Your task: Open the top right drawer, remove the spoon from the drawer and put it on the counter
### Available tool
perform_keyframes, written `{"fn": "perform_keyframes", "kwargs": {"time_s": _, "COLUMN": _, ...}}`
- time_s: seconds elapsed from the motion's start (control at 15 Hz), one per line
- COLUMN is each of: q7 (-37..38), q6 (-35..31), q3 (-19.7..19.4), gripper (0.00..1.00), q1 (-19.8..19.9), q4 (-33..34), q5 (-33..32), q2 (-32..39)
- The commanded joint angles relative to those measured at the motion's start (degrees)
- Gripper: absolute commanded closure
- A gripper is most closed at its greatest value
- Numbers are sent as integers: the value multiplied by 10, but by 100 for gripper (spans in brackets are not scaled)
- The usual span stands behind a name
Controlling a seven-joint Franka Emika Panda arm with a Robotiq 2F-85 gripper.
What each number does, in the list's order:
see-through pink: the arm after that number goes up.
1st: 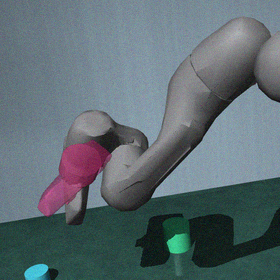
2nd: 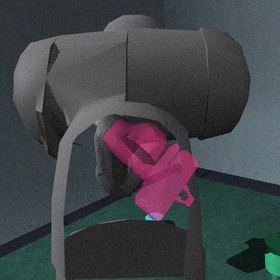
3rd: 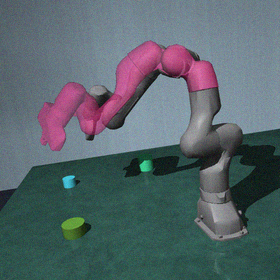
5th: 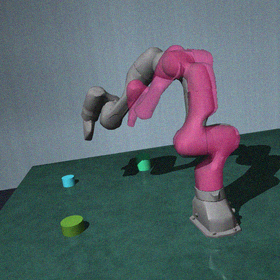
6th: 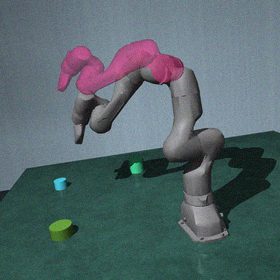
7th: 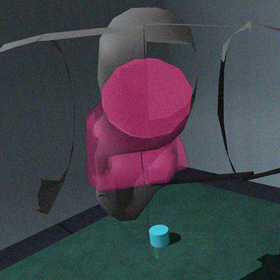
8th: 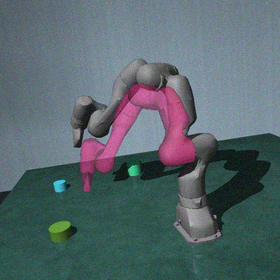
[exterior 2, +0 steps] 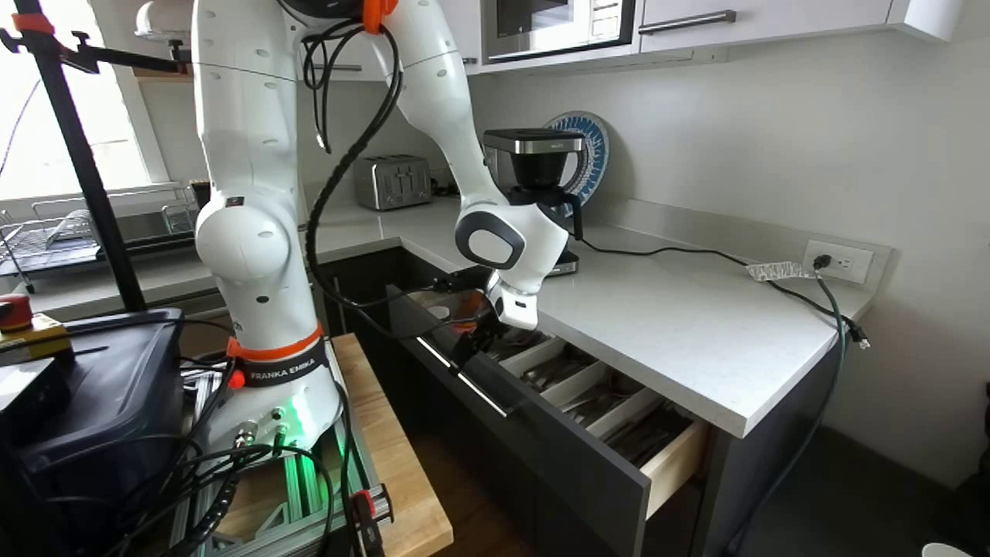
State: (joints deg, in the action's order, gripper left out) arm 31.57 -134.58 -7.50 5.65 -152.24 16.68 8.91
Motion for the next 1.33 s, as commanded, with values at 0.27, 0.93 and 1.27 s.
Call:
{"fn": "perform_keyframes", "kwargs": {"time_s": 0.27, "q7": 90, "q6": -3, "q3": -20, "gripper": 0, "q1": -2, "q4": -62, "q5": -98, "q2": -52}}
{"fn": "perform_keyframes", "kwargs": {"time_s": 0.93, "q7": 54, "q6": -86, "q3": -1, "gripper": 0, "q1": 16, "q4": -66, "q5": -193, "q2": -178}}
{"fn": "perform_keyframes", "kwargs": {"time_s": 1.27, "q7": 38, "q6": -81, "q3": 18, "gripper": 0, "q1": 22, "q4": -46, "q5": -200, "q2": -186}}
